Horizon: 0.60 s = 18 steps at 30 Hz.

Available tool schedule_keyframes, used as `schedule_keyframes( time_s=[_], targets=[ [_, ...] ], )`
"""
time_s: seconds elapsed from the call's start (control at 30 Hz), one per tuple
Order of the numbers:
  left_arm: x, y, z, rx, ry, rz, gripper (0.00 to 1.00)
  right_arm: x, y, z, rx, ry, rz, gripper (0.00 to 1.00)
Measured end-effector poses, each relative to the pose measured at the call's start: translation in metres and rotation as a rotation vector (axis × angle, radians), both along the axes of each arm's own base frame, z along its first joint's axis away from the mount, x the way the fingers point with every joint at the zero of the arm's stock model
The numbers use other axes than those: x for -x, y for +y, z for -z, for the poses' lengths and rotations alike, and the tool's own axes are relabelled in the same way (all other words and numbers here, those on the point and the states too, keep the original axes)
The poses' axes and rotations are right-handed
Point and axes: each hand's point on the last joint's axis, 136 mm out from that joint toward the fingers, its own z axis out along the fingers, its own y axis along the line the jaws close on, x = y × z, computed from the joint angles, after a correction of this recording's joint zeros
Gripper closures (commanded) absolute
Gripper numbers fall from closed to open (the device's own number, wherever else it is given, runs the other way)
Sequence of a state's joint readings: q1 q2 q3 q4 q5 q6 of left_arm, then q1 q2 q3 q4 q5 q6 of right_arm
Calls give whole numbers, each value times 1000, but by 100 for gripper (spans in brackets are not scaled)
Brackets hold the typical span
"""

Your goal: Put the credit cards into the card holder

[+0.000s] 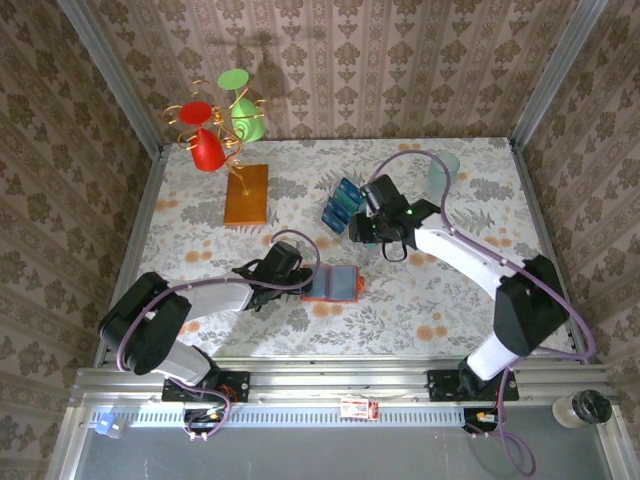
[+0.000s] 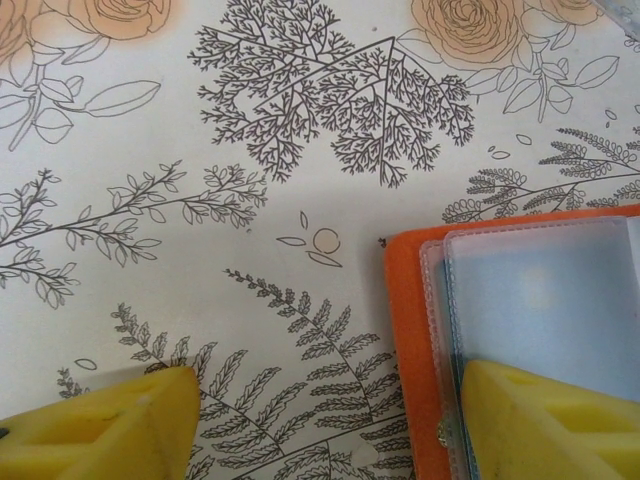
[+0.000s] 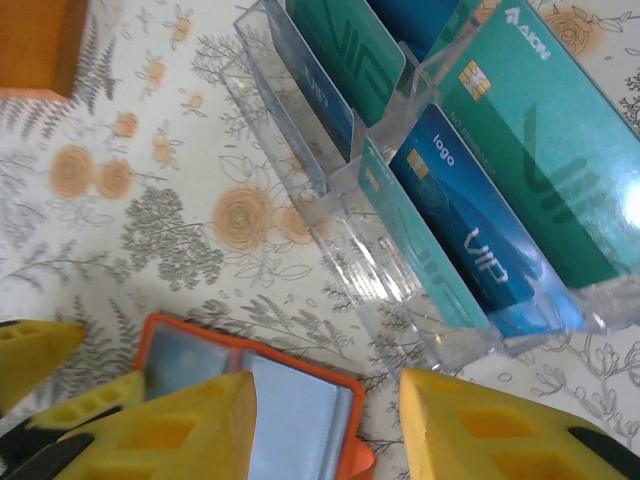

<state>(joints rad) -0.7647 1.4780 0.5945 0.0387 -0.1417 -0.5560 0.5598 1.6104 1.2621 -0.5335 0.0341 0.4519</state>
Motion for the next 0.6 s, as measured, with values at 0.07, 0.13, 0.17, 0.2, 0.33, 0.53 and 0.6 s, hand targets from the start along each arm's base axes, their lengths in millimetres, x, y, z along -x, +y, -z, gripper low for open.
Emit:
schedule_keyframes(
  time_s=[0.07,0.13,0.17,0.2,0.33,0.53,0.6],
  targets=[
    [0,0,0,1,1,1,29,-7,-1,6,57,11,-17,60],
    [0,0,0,1,0,1,29,-13,-3,12,111,22,-30,61],
    [0,0,0,2,0,1,29,-16,-4,15,138,25,-36,62],
    [0,0,-1,3,0,2,29,-18,-5,17,161,28,-42,63],
    [0,-1,-2,7,-3,3,29,-27,-9,22,236,37,-59,65],
    [0,-1,-4,12,-7,2,29,-39,-10,31,312,47,-78,68],
    [0,-1,-5,13,-8,2,29,-42,-10,37,332,56,-83,68]
  ],
)
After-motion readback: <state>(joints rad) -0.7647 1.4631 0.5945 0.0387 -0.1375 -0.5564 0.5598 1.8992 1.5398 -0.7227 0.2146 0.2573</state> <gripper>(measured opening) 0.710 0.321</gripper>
